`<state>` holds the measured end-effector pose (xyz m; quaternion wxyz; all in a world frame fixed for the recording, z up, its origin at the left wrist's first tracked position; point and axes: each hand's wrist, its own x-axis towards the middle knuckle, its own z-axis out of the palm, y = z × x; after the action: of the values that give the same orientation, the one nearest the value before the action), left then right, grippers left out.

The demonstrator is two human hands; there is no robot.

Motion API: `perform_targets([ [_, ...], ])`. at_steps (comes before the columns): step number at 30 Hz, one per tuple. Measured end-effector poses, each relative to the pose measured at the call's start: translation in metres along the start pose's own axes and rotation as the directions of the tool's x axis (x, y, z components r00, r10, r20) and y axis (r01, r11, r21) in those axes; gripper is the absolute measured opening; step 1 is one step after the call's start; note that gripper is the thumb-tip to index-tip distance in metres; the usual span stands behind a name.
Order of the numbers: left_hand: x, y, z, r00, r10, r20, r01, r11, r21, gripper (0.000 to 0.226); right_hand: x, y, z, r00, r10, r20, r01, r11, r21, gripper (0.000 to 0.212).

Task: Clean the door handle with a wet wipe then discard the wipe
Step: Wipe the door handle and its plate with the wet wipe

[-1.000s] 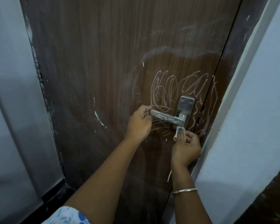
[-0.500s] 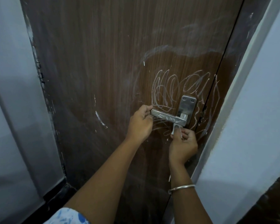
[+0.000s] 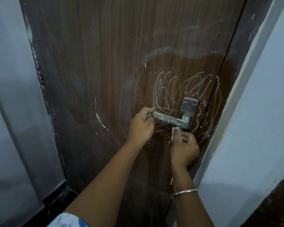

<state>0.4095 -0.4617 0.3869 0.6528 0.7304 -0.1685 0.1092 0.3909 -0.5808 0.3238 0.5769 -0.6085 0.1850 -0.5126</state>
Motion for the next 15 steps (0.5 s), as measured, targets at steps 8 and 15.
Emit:
perform_targets([
  [8,-0.001,0.001,0.0,1.0,0.004,-0.002,-0.004,1.0,0.014,0.041,-0.005,0.004,-0.007,0.994,0.108,-0.003,-0.108,0.994,0.003,0.006],
  [15,0.0,-0.002,0.0,1.0,-0.004,0.007,0.004,1.0,-0.024,0.04,-0.006,-0.005,-0.025,0.995,0.083,-0.053,-0.082,0.996,0.037,0.003],
])
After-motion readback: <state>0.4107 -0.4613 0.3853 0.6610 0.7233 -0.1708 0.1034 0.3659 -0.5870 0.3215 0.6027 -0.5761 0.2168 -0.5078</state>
